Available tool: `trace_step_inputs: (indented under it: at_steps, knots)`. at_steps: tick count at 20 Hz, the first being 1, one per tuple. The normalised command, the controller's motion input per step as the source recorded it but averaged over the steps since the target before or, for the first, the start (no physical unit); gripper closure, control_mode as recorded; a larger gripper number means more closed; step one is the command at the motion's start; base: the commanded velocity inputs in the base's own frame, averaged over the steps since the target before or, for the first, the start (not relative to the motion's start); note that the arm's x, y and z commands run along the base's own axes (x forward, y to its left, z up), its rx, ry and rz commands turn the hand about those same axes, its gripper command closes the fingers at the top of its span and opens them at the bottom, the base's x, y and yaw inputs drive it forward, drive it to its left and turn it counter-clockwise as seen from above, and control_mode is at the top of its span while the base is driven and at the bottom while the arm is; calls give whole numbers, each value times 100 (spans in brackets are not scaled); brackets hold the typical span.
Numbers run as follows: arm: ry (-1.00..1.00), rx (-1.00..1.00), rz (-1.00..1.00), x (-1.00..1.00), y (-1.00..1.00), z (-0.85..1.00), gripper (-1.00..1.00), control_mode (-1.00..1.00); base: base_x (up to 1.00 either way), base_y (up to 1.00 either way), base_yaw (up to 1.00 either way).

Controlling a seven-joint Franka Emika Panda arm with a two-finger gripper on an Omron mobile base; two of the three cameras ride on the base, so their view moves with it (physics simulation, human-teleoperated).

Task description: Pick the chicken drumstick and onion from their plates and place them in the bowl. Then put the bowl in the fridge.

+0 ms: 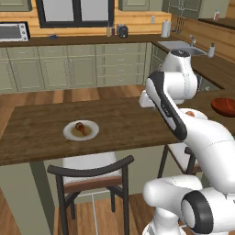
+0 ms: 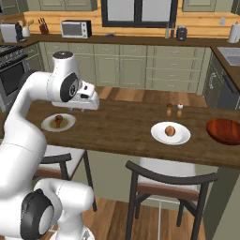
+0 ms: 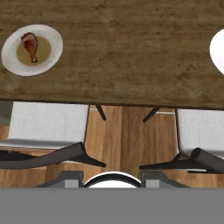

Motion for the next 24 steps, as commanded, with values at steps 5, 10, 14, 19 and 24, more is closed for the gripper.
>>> trace_step_inputs:
  at_steps: [5,10,14,19,24]
  knots:
    - [-5,-1,0,2,40,0,-100,-100,0,0,0]
    - [1,-7,7,13,100,-14,-100,-100,0,0,0]
    - [2,-3,7,43,100,-37,-100,-100,0,0,0]
    - [5,0,3,72,100,-57,-100,-100,0,0,0]
    - [5,0,0,63,80,-30,-100,-100,0,0,0]
